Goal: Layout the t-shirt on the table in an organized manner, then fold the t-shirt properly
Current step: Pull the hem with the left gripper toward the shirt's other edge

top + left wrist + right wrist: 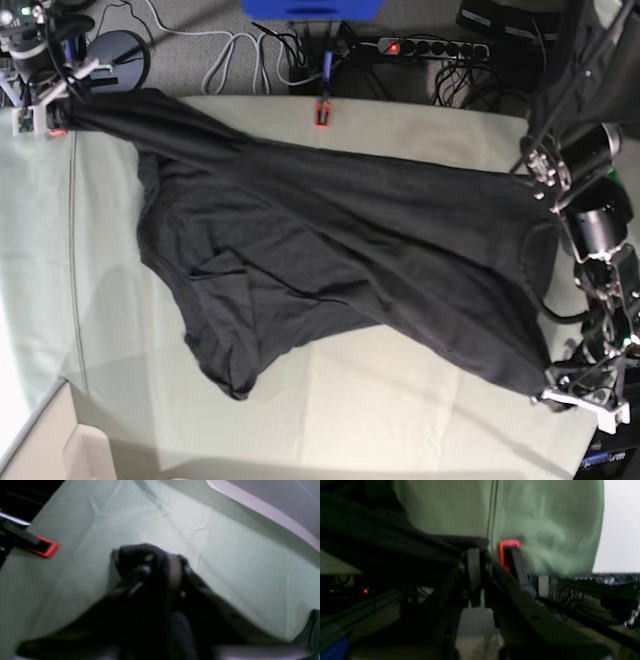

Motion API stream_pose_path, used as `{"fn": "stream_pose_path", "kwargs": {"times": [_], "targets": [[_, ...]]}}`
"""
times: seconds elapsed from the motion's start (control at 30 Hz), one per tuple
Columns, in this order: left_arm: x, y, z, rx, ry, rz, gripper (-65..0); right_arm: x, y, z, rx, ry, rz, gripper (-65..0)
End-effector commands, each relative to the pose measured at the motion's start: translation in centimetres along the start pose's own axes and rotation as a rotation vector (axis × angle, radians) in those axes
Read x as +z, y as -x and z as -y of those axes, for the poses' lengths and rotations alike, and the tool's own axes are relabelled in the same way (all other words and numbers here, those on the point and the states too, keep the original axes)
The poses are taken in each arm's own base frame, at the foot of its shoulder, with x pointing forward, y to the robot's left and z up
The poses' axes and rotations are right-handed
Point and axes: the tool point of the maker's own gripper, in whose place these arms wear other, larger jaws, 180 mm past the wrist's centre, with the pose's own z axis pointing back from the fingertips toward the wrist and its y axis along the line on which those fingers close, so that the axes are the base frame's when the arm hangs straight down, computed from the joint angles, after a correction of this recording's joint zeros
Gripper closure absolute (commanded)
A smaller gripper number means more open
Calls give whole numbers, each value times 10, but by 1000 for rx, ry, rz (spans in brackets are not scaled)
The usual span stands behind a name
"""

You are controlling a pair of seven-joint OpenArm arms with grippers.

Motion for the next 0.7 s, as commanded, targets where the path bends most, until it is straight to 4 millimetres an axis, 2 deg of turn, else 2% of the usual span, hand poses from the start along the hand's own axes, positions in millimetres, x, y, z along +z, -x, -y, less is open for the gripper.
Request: {"fn": "stream_pose_path", "kwargs": {"times": [0.0,0.1,0.2,0.33,0.5,0.67], "targets": [[2,-32,3,-6,10,77,-190,4,-6,2,14,-5,26,0],[4,-21,-2,-4,4,63,-243,4,-6,2,14,-5,26,0],[5,-11,-6,2,-2,46,-246,4,-6,2,14,-5,26,0],[18,18,-22,-30,-34,-6,-246,4,-6,2,13,-5,26,0],[61,62,-52,-120,-108,-89,-246,0,-11,-4,18,-22,37,0],[109,117,-96,-31,-193,-131,-247,-2,-14,-11,22,-40,44,0]]}}
